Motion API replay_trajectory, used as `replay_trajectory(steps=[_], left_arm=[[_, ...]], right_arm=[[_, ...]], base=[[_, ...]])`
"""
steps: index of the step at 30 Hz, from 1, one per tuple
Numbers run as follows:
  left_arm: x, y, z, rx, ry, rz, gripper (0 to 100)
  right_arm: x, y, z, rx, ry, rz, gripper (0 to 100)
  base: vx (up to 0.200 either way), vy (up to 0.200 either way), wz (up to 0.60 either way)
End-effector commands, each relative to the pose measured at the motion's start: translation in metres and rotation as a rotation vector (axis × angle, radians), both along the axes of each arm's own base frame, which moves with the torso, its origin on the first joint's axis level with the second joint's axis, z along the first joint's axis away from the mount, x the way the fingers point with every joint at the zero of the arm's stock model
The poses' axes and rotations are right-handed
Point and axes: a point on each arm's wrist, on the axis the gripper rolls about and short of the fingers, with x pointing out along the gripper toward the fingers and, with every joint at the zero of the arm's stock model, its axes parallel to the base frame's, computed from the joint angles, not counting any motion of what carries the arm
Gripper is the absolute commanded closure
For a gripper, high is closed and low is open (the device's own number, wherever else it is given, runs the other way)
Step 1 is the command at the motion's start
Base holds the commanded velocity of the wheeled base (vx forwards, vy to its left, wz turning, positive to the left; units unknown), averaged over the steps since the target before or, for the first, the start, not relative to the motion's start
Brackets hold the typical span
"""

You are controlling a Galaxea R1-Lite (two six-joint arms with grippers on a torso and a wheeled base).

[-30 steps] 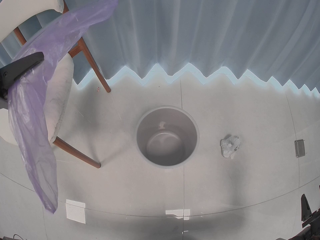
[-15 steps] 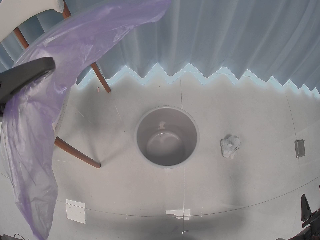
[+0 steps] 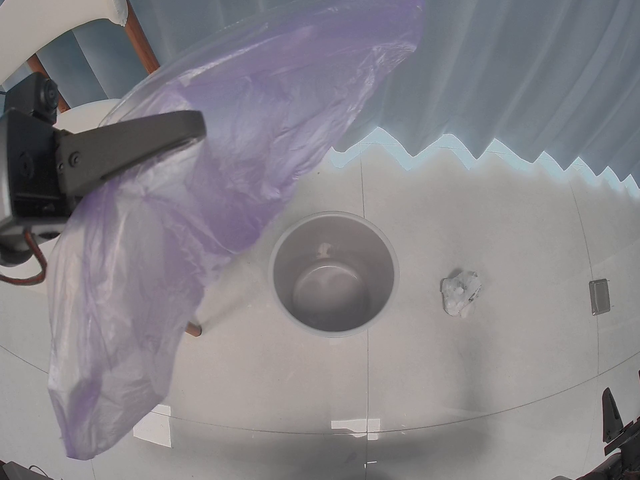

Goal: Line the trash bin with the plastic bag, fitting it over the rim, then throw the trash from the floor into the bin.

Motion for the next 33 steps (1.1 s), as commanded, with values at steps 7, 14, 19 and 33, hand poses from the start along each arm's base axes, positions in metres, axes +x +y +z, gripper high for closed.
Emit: replay_trajectory(steps=[7, 14, 19, 33], left_arm=[[0.058, -0.003, -0.027, 0.028, 0.014, 0.084, 100], [0.097, 0.013, -0.055, 0.086, -0.044, 0.170, 100], [0.109, 0.019, -0.061, 0.085, -0.047, 0.202, 100], [0.105, 0.017, -0.066, 0.087, -0.048, 0.202, 100]], right_arm=[[0.000, 0.000, -0.005, 0.001, 0.003, 0.000, 0], [0.000, 0.000, -0.005, 0.001, 0.003, 0.000, 0], [0.000, 0.000, -0.005, 0.001, 0.003, 0.000, 0], [0.000, 0.000, -0.005, 0.001, 0.003, 0.000, 0]], base=[[0.000, 0.000, 0.00], [0.000, 0.000, 0.00], [0.000, 0.000, 0.00], [0.000, 0.000, 0.00]])
